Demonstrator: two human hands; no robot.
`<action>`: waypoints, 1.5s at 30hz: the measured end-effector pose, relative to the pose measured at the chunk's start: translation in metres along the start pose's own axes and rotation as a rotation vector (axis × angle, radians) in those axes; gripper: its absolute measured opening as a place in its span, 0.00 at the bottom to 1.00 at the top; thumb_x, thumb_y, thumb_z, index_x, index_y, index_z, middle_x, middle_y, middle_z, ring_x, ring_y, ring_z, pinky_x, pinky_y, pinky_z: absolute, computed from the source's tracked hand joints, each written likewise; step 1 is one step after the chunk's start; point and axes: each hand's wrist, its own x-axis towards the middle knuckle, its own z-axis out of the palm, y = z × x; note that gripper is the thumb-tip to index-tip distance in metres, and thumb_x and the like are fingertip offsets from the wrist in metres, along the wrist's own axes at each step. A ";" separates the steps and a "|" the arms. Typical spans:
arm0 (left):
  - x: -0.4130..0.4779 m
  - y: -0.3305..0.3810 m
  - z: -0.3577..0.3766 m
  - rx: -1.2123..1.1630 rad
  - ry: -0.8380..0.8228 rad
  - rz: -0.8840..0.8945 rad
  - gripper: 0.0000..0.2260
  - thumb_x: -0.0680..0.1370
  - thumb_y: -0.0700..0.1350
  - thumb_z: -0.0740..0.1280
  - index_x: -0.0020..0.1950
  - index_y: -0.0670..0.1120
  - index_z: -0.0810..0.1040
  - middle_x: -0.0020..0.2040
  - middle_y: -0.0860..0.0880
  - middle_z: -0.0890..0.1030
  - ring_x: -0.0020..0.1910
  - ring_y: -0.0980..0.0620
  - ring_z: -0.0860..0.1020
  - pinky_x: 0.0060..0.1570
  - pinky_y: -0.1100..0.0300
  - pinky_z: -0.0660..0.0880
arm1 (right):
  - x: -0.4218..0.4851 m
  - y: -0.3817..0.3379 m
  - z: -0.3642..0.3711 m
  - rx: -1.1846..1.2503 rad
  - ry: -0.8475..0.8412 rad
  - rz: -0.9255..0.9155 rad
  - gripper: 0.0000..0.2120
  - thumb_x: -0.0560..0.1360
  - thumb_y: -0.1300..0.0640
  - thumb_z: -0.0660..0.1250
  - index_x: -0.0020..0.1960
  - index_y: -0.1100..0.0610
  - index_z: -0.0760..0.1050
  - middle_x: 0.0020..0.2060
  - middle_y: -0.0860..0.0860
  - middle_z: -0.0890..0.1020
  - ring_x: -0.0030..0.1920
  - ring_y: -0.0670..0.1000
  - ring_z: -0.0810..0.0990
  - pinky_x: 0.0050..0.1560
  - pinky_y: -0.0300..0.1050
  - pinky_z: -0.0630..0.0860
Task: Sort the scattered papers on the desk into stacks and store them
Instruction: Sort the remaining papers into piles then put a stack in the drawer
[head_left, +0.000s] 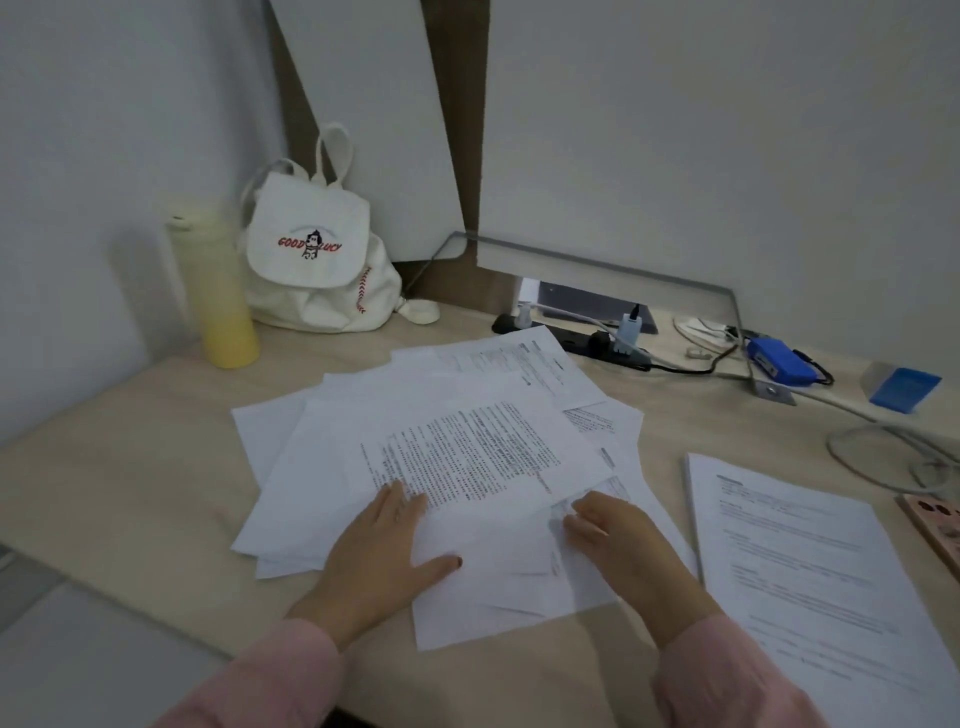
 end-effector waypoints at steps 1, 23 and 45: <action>0.000 0.000 0.002 0.034 0.031 0.026 0.44 0.69 0.72 0.53 0.77 0.49 0.49 0.79 0.48 0.48 0.77 0.52 0.48 0.73 0.59 0.51 | 0.003 0.002 0.003 0.037 0.005 0.015 0.12 0.75 0.69 0.58 0.34 0.60 0.70 0.33 0.55 0.71 0.35 0.52 0.72 0.37 0.40 0.74; -0.042 -0.054 -0.030 0.013 0.533 0.105 0.20 0.76 0.51 0.51 0.58 0.50 0.80 0.48 0.53 0.83 0.42 0.53 0.81 0.29 0.60 0.78 | -0.005 0.021 0.017 -0.595 0.142 -0.281 0.15 0.77 0.66 0.58 0.63 0.58 0.69 0.55 0.54 0.75 0.54 0.52 0.72 0.53 0.39 0.64; -0.003 -0.081 -0.041 -0.373 0.170 -0.487 0.18 0.74 0.52 0.69 0.56 0.45 0.68 0.53 0.45 0.77 0.47 0.47 0.75 0.43 0.55 0.71 | -0.016 -0.003 -0.003 -0.831 0.267 -0.434 0.12 0.78 0.59 0.60 0.36 0.60 0.66 0.33 0.53 0.69 0.39 0.53 0.68 0.35 0.46 0.60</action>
